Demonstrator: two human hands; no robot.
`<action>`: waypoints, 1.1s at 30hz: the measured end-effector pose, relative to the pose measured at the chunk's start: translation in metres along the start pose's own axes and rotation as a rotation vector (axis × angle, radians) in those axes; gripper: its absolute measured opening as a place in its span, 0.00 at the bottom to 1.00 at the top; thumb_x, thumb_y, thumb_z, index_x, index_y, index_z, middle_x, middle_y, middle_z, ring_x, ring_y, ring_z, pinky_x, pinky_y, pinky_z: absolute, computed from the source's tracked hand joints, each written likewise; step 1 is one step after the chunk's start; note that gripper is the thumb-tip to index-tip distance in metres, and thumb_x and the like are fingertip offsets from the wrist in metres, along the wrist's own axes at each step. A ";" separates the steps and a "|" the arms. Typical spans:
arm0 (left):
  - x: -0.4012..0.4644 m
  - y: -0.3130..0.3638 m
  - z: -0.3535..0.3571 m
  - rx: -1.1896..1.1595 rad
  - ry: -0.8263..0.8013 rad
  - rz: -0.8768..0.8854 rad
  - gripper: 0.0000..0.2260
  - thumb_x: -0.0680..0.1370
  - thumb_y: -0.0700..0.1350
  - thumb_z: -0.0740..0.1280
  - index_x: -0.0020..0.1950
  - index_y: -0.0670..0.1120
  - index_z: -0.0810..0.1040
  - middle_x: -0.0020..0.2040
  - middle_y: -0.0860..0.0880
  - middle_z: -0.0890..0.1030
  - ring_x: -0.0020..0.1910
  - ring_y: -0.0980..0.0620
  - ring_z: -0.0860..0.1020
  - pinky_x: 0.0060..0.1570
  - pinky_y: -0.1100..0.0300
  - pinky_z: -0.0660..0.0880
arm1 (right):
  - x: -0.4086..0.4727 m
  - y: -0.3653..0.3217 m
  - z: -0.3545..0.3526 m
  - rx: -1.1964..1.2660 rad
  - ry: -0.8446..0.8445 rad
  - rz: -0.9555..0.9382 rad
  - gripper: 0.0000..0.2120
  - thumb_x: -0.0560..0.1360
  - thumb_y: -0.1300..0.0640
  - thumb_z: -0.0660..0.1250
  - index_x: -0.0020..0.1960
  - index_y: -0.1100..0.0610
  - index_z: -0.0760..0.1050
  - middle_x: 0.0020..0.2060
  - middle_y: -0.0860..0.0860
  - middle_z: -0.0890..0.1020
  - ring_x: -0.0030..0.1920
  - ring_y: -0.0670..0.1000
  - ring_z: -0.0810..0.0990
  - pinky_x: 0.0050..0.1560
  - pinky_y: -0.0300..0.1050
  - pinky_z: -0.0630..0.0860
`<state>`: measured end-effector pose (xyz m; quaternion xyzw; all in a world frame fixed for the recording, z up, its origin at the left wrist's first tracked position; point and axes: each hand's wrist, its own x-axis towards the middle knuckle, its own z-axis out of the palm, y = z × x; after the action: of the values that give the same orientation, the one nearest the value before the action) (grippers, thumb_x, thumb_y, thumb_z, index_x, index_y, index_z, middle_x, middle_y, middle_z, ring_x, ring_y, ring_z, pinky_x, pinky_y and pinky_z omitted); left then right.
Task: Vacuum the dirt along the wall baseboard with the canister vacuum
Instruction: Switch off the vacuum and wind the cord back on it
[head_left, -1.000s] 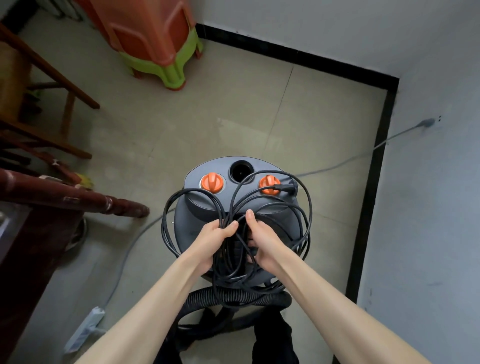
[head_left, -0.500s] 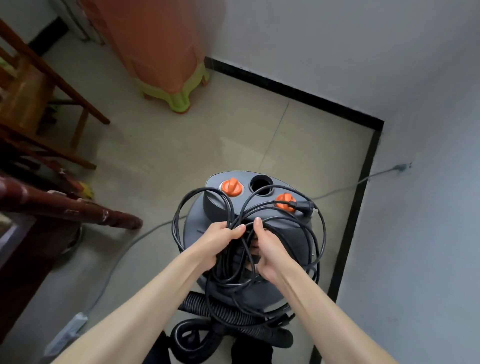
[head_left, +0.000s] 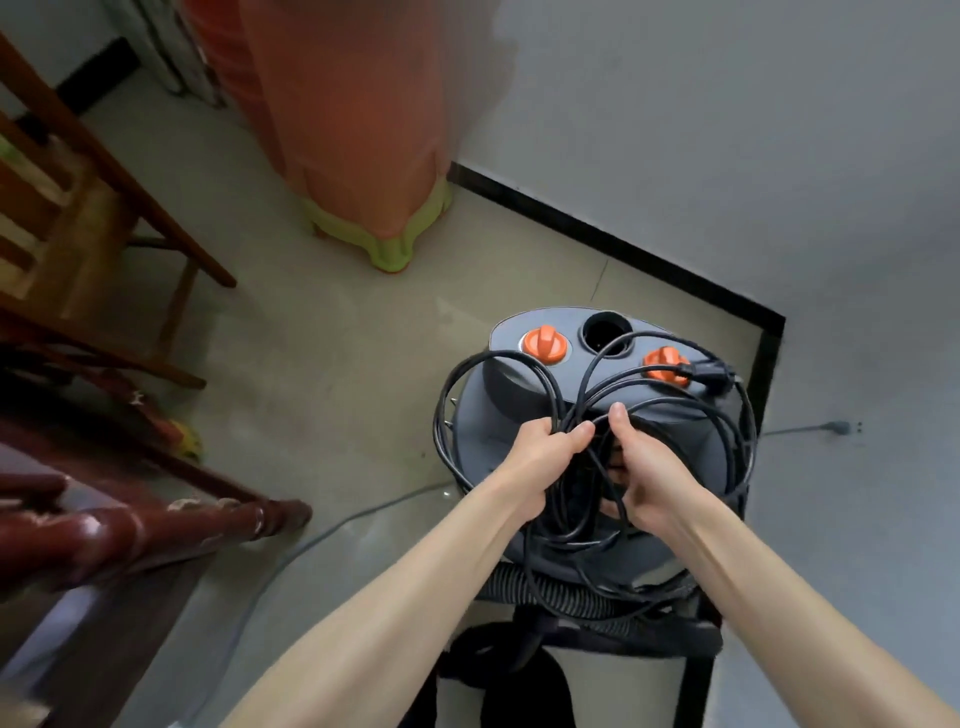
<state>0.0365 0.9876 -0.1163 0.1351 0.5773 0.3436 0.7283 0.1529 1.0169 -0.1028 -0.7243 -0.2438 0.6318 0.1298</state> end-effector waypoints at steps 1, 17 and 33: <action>0.003 0.017 -0.010 0.003 0.015 0.019 0.12 0.79 0.44 0.65 0.59 0.39 0.77 0.54 0.41 0.82 0.55 0.44 0.80 0.59 0.47 0.76 | 0.002 -0.015 0.013 0.015 -0.018 -0.011 0.20 0.81 0.40 0.55 0.55 0.53 0.78 0.46 0.51 0.86 0.51 0.52 0.82 0.44 0.50 0.78; 0.079 0.188 -0.178 -0.079 0.528 0.139 0.12 0.79 0.43 0.66 0.58 0.38 0.78 0.52 0.41 0.83 0.52 0.44 0.81 0.54 0.49 0.78 | 0.101 -0.192 0.228 -0.160 -0.353 -0.053 0.22 0.81 0.40 0.56 0.58 0.55 0.76 0.40 0.49 0.79 0.37 0.48 0.75 0.32 0.42 0.71; 0.178 0.230 -0.401 -0.454 0.763 -0.064 0.33 0.77 0.52 0.68 0.76 0.43 0.57 0.74 0.45 0.64 0.72 0.44 0.63 0.68 0.52 0.63 | 0.207 -0.249 0.476 -0.457 -0.475 0.065 0.27 0.80 0.42 0.59 0.70 0.60 0.70 0.61 0.57 0.79 0.58 0.57 0.79 0.56 0.52 0.77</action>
<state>-0.3993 1.1915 -0.2325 -0.1826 0.7187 0.4641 0.4845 -0.3432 1.2782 -0.2357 -0.5743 -0.3796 0.7158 -0.1170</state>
